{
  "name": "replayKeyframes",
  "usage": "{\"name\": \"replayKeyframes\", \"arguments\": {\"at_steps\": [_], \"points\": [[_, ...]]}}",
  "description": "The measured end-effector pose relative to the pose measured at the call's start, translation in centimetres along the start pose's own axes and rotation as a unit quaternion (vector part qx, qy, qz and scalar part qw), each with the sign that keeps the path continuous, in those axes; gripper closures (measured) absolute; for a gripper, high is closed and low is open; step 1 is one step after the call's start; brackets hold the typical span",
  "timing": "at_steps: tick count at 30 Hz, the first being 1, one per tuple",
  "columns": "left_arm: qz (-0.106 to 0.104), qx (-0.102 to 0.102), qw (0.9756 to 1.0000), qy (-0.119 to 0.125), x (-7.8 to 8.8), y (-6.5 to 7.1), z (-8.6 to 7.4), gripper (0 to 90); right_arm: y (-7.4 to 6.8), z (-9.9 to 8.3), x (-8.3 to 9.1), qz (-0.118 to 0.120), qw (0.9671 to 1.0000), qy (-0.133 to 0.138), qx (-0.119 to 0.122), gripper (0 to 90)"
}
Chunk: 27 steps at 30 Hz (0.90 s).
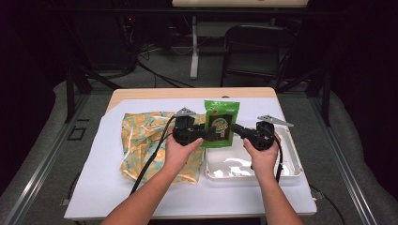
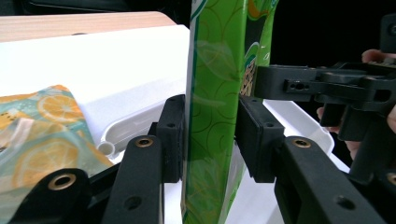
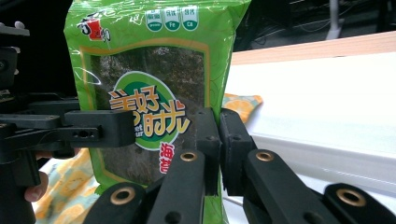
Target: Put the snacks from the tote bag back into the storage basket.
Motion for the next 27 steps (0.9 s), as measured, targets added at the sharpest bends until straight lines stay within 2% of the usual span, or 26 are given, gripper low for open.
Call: {"name": "replayKeyframes", "arguments": {"at_steps": [3, 18, 24, 27], "points": [[-0.003, 0.0, 1.0, 0.0, -0.6, 0.2, -0.1, 62.7, 0.5, -0.1, 0.5, -0.014, 0.9999, 0.002, 0.006, 88.1], [0.0, 0.0, 0.9998, -0.019, -2.7, 0.3, -0.9, 60.2, 2.0, -1.3, 1.4, -0.049, 0.9987, -0.003, 0.009, 88.8], [0.006, 0.006, 0.9996, -0.028, -3.6, 0.1, -1.4, 60.4, 2.7, -2.0, 1.4, -0.059, 0.9981, -0.012, 0.006, 88.9], [0.016, 0.0, 0.9993, -0.034, -4.0, 0.0, -1.8, 60.5, 3.1, -2.4, 1.4, -0.068, 0.9976, -0.016, 0.005, 88.9]]}}
Point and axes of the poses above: each handheld gripper's, and its own axes: x roughly backward along the jaws, z roughly out of its top, y roughly to its right, the point moved 9 cm from there along -x, roughly forward along the jaws, and after that the axes turned 8 degrees about x, right-handed, at the moved point
